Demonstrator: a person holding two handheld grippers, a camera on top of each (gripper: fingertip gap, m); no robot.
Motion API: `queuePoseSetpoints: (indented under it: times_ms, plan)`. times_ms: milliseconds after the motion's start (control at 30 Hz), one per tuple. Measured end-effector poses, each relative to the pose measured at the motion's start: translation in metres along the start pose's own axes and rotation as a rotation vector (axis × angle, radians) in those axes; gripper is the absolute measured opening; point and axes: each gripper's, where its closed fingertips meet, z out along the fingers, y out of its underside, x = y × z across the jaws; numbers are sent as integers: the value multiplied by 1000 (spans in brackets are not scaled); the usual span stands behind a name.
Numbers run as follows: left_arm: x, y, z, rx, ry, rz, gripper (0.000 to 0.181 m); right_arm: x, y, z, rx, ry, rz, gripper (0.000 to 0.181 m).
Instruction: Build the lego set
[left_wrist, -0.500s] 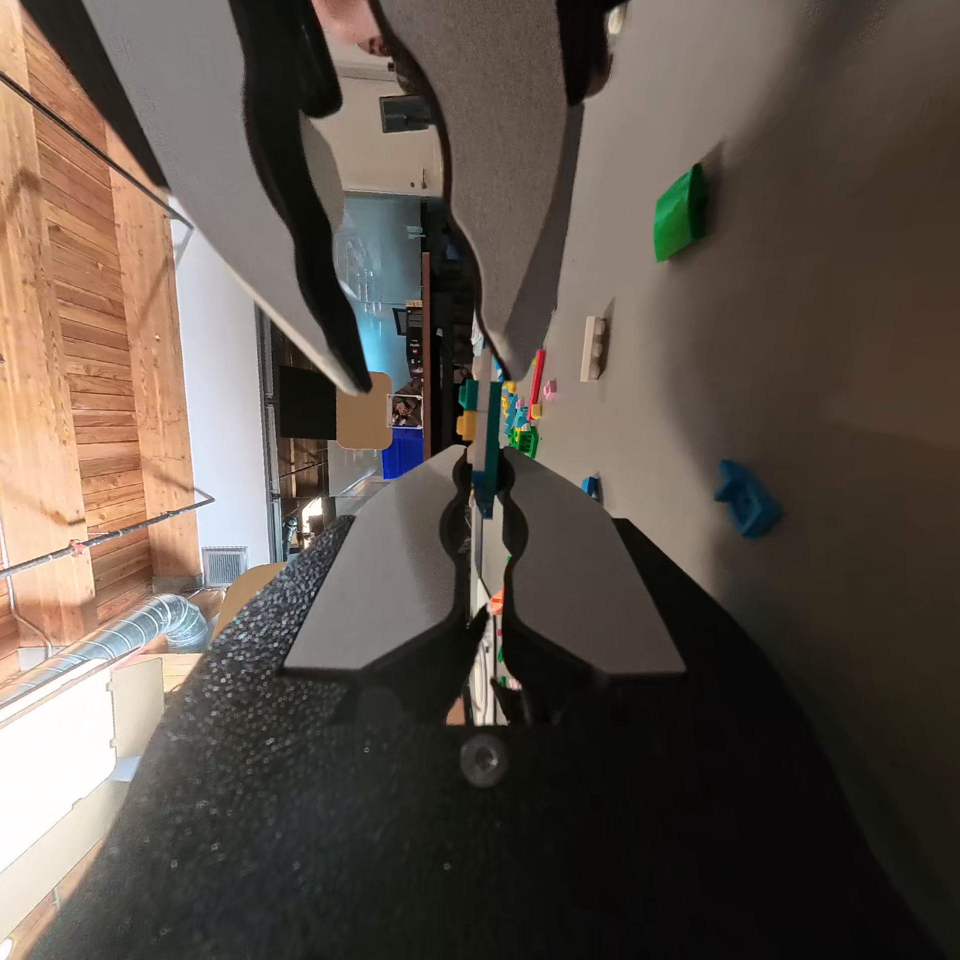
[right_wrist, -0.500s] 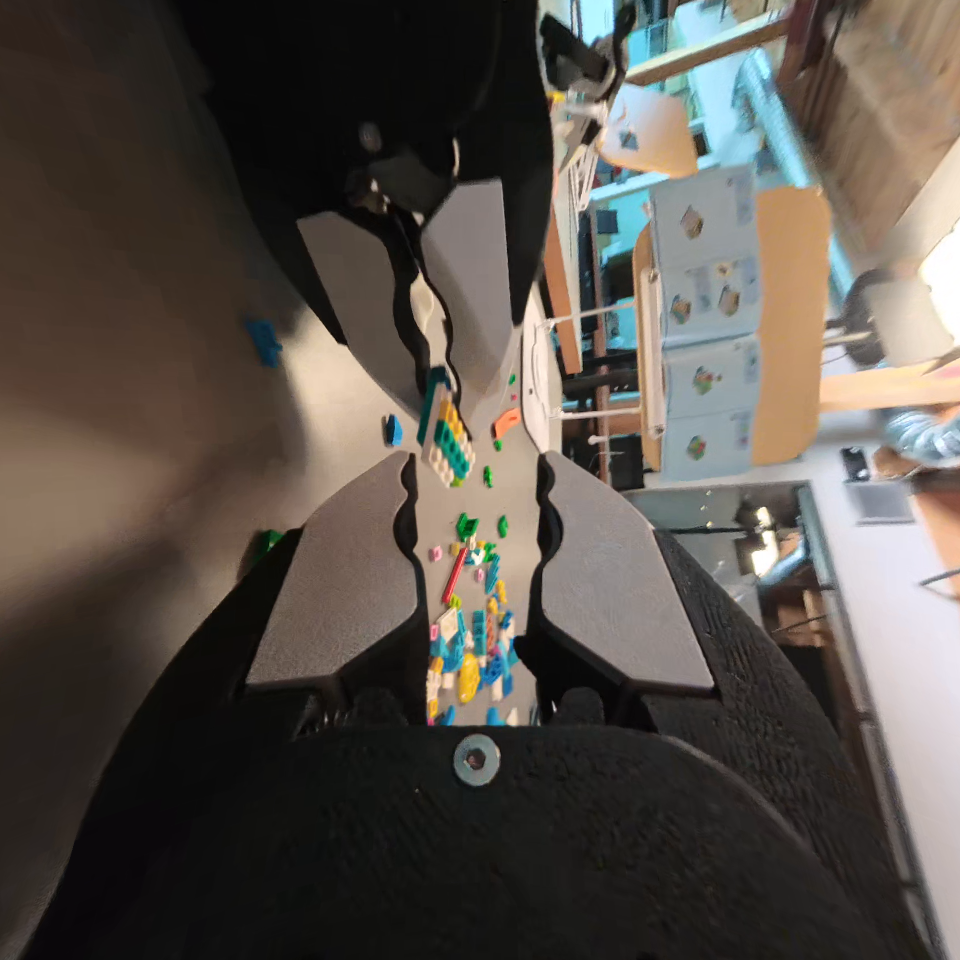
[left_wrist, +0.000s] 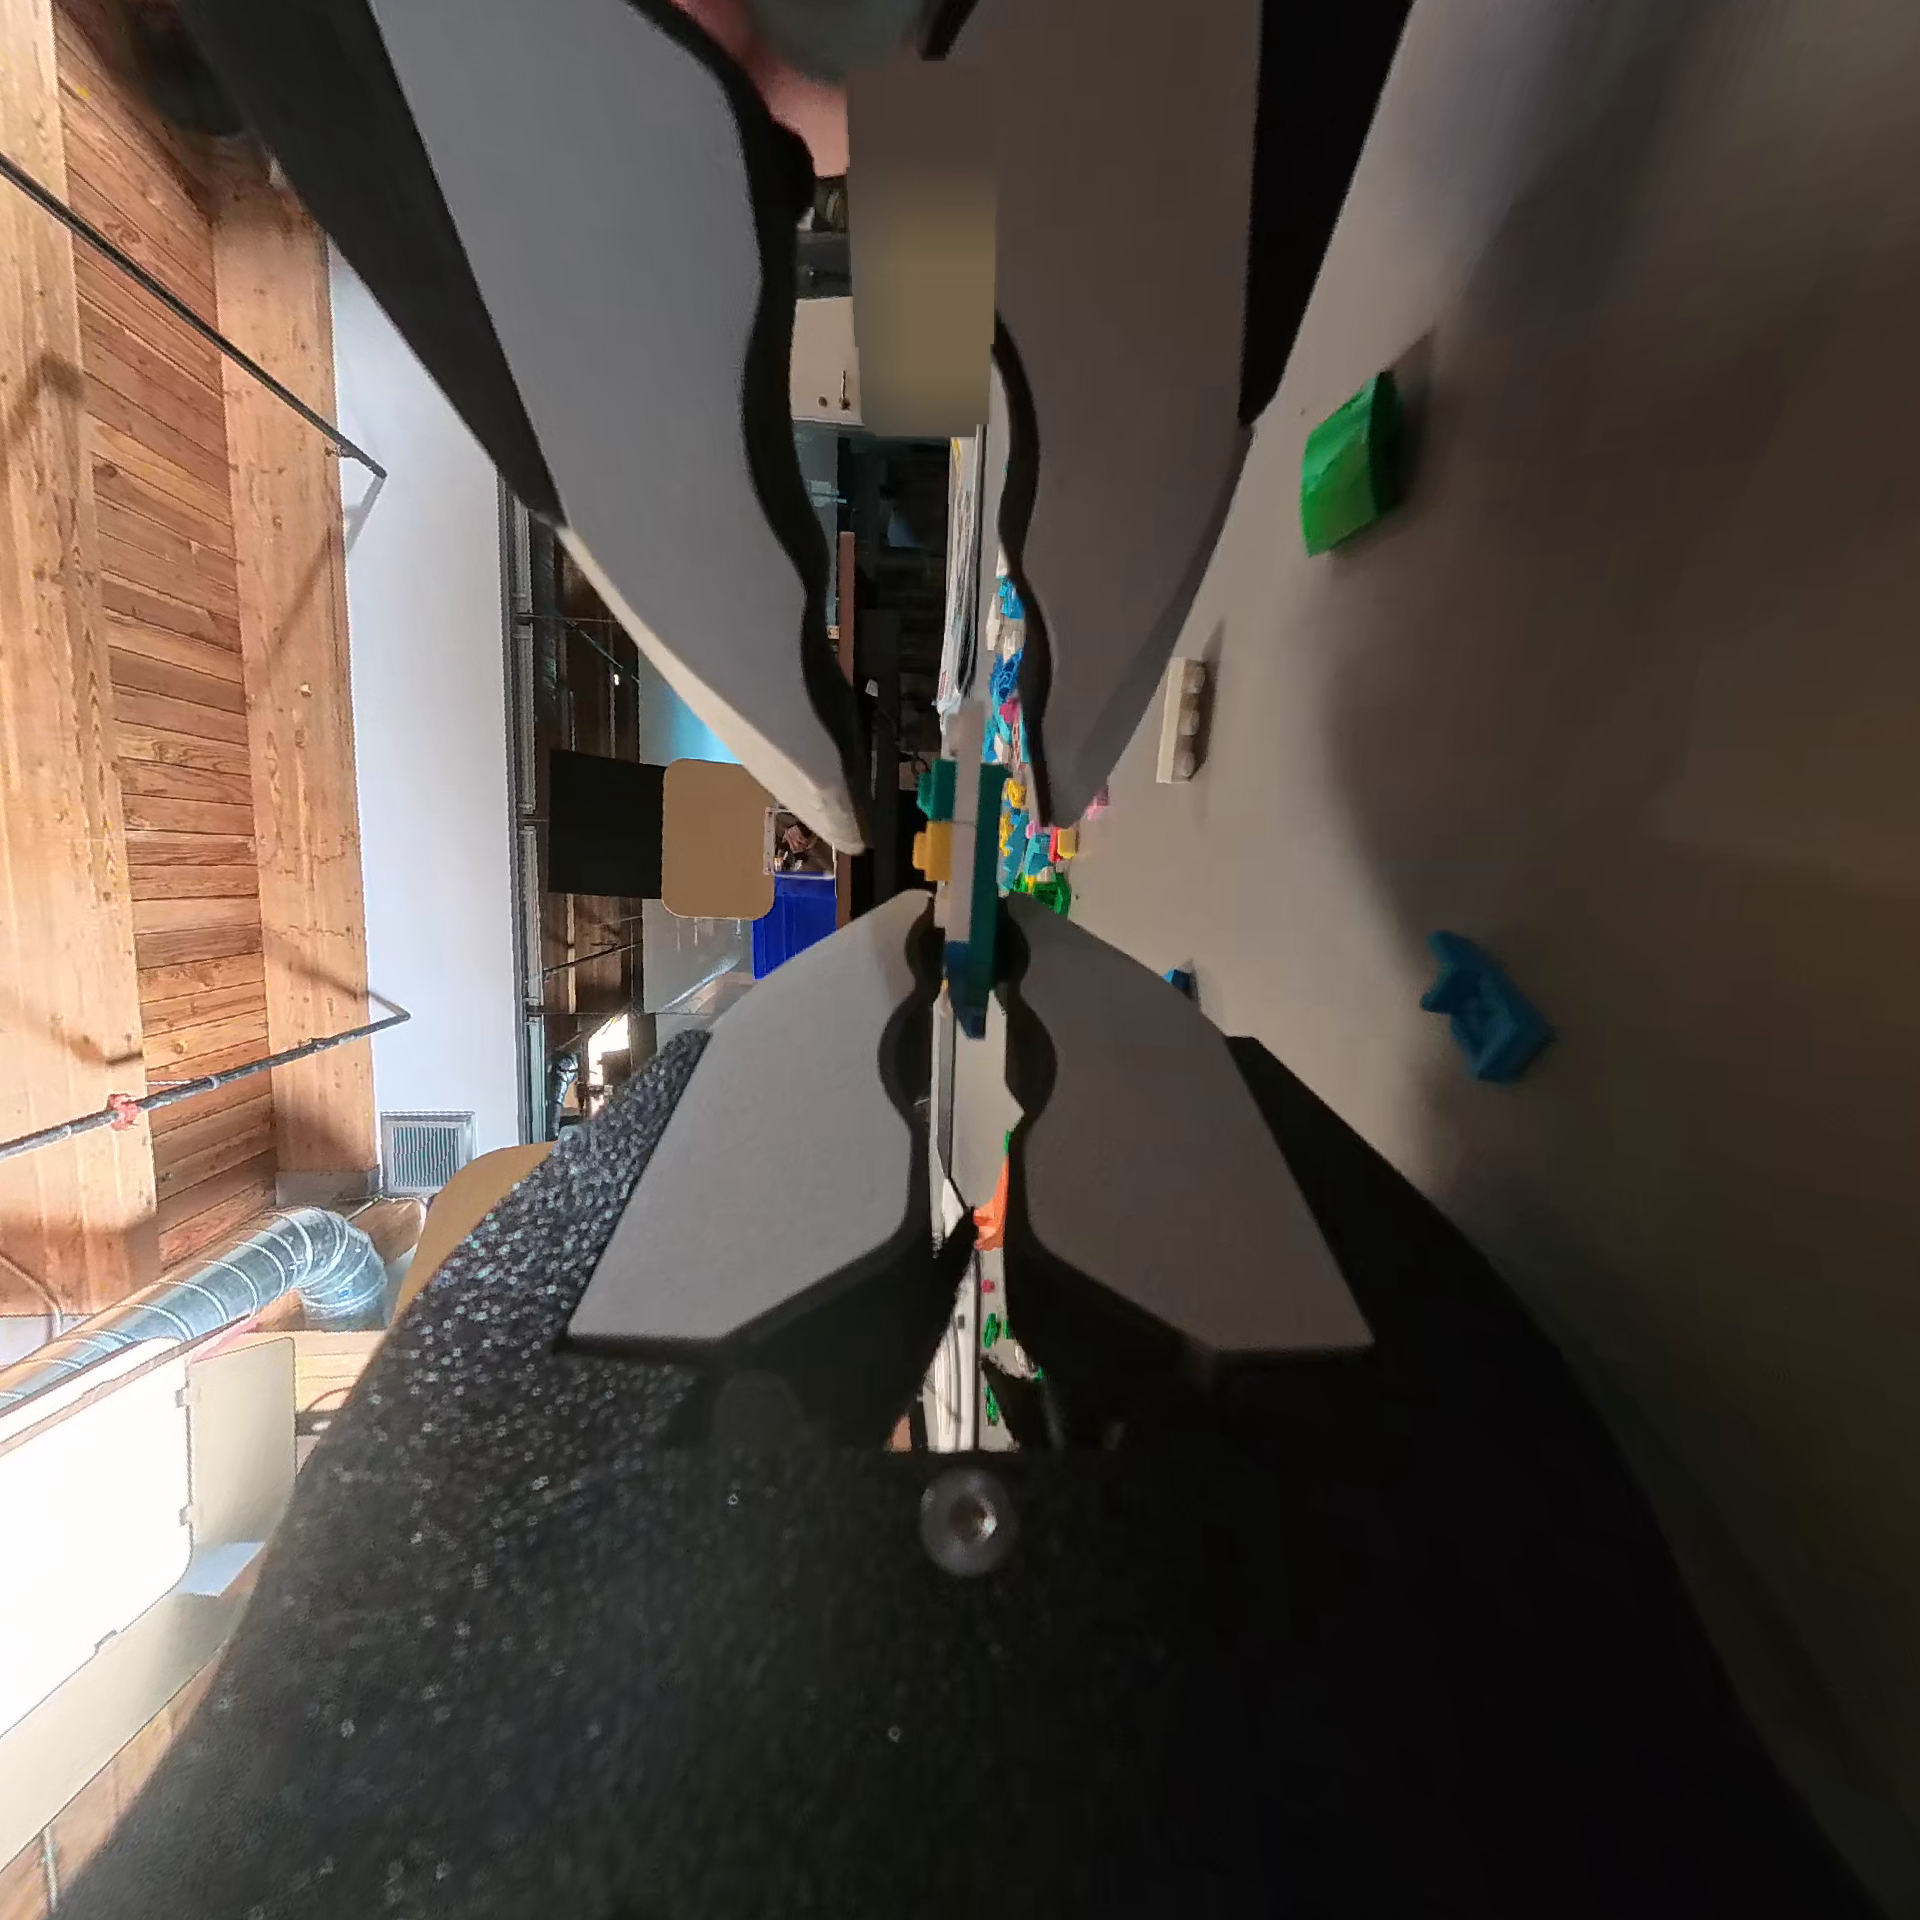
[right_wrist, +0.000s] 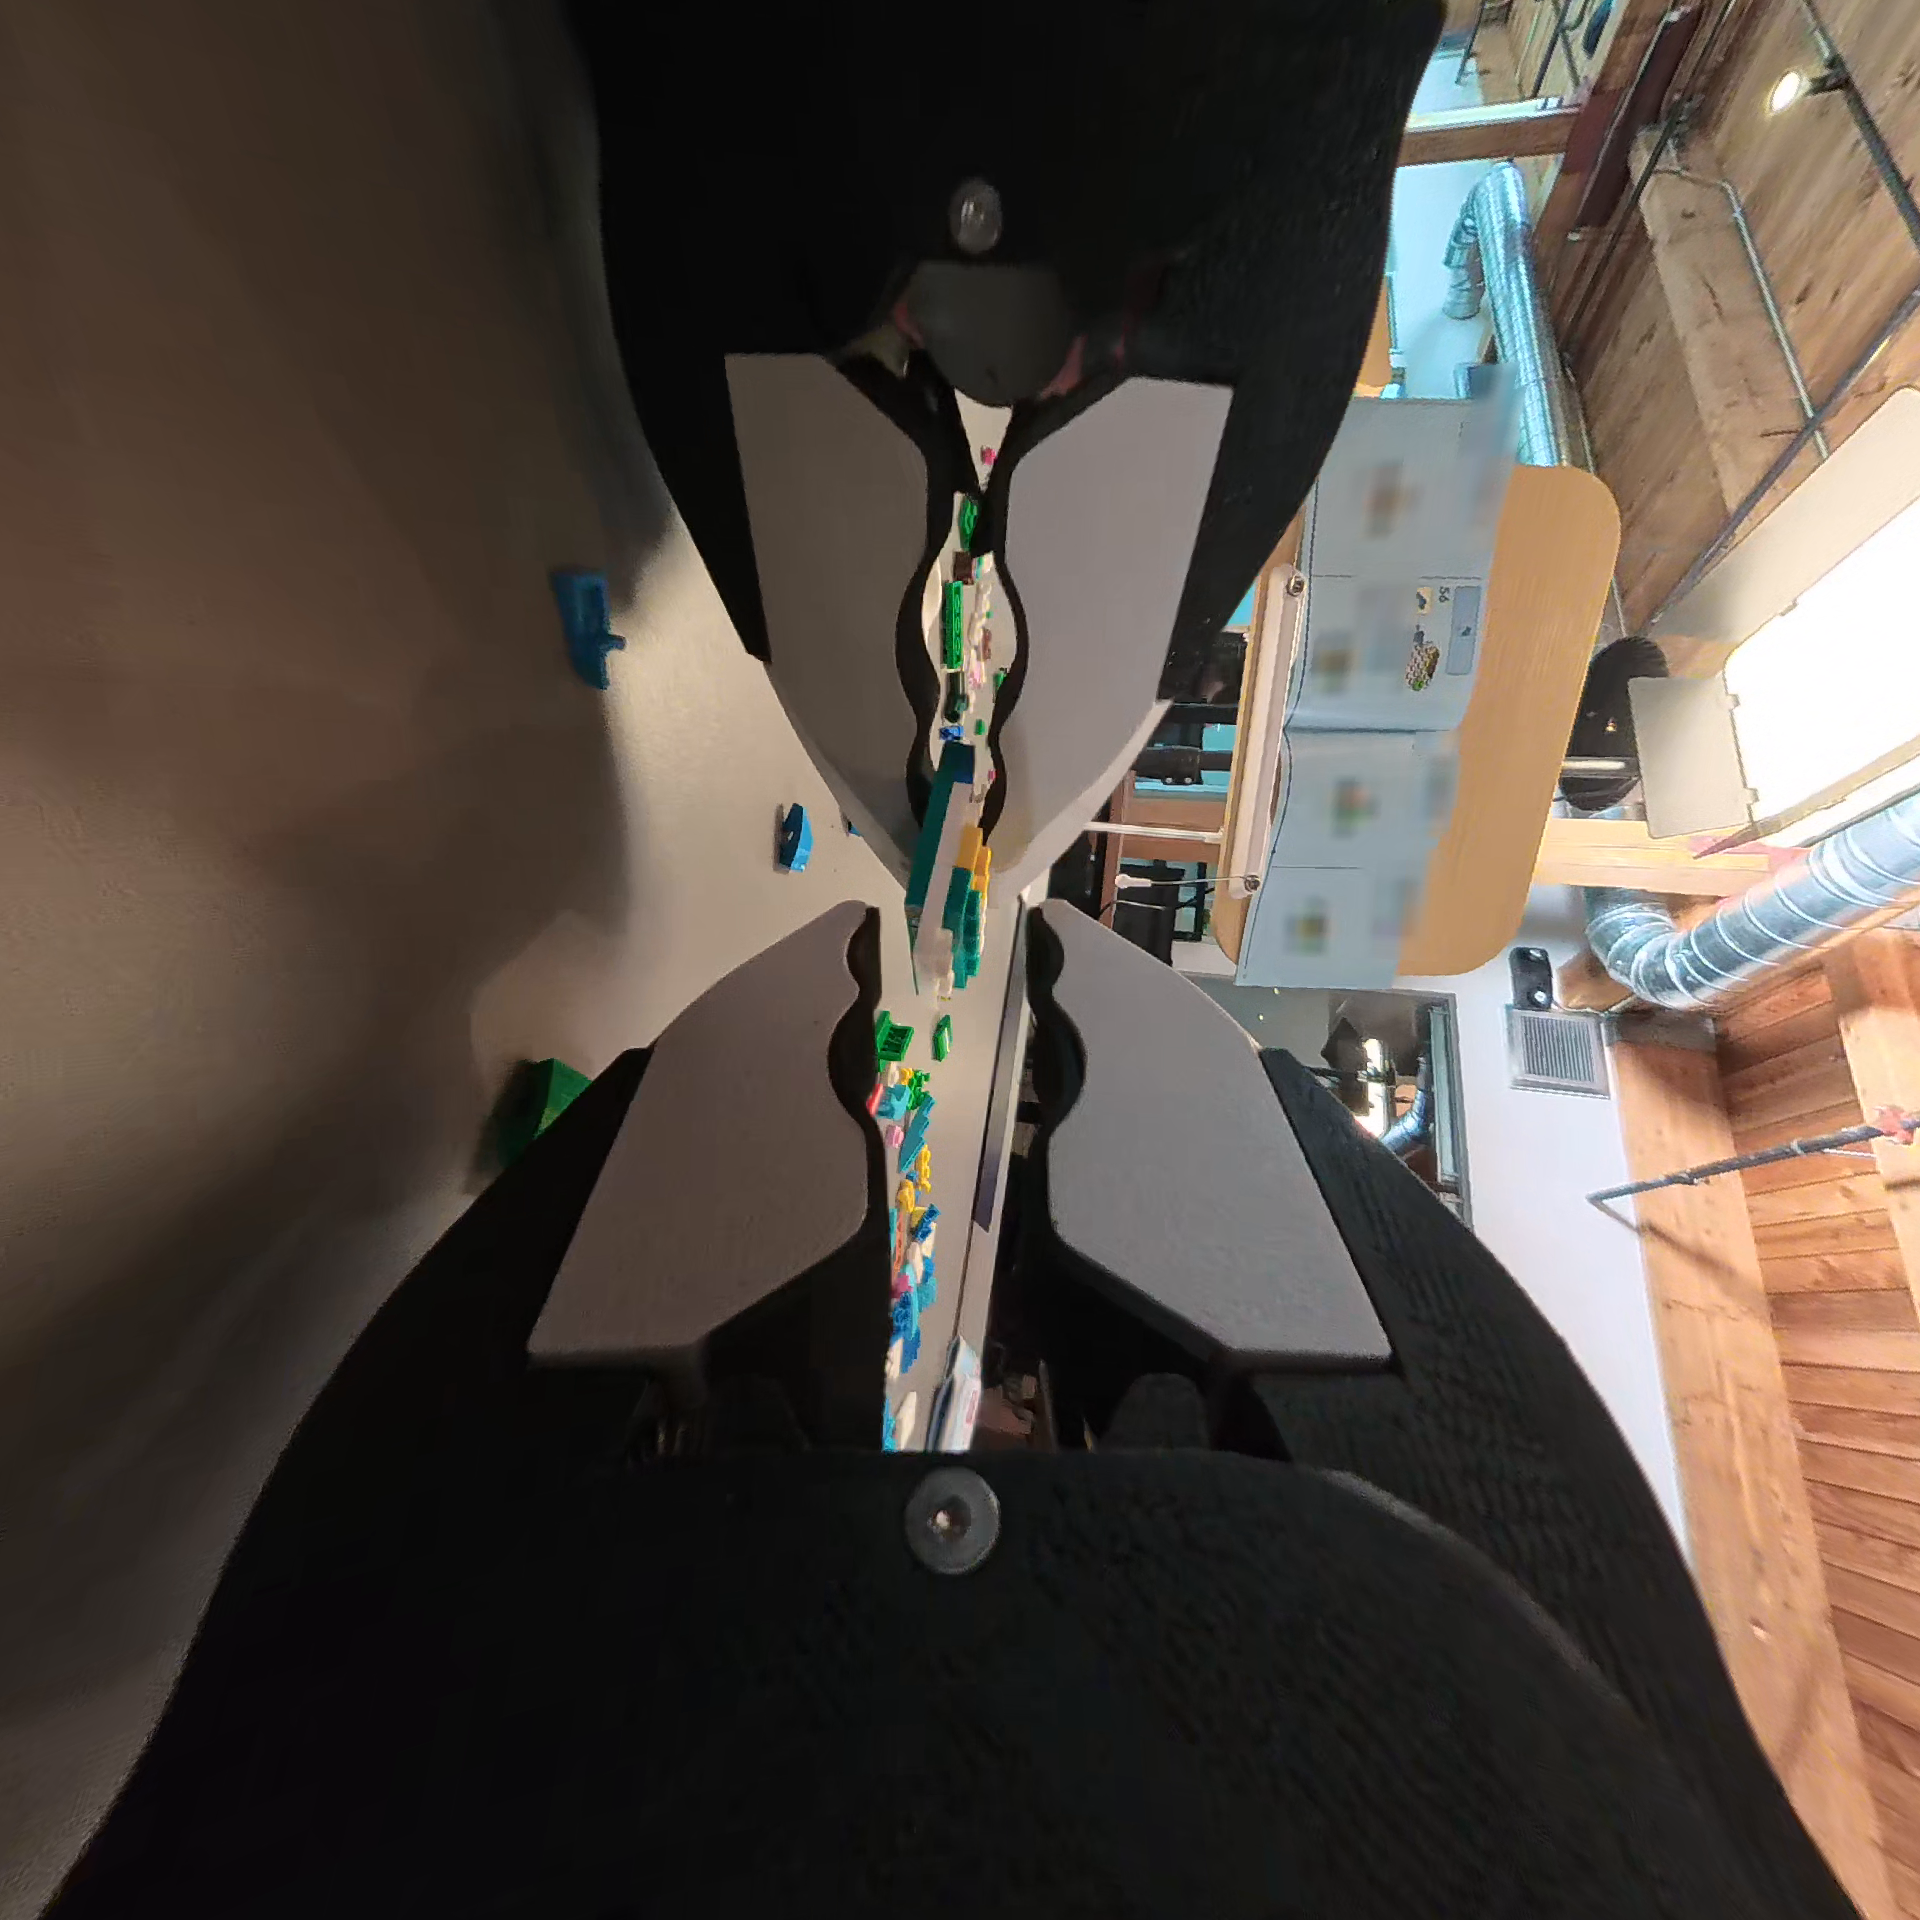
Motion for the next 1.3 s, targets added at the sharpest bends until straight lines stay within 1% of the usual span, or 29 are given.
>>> queuePoseSetpoints:
  times_ms: [167,267,367,467,567,700,800,967,1000,1167,1300]
  plan:
    - [1,-3,-1,18,1,7,8,-2,3,1,-18,6,-43,12]
    - [-6,-4,-2,33,-51,27,9,2,3,0,-16,27,-35,11]
    - [-16,-10,-5,63,-130,45,19,7,6,-1,-27,50,-25,11]
    - [-18,-8,-5,55,-143,35,22,8,10,-1,-37,55,-21,11]
    - [-21,-4,-5,46,-149,-2,21,10,12,-2,-42,68,-15,11]
    - [-26,8,-4,48,-123,-161,21,15,14,-4,-47,92,-3,11]
    - [-25,16,-3,36,-113,-189,22,16,15,-4,-53,98,-9,11]
    - [-21,7,-3,53,-111,-106,26,18,15,-4,-54,108,-10,11]
    - [-21,4,-3,59,-118,-84,23,18,15,-4,-54,107,-9,11]
    - [-26,-6,-8,82,-188,10,31,18,13,-5,-47,109,-15,10]
    - [-24,-9,-7,78,-192,53,28,18,13,-5,-48,112,-20,10]
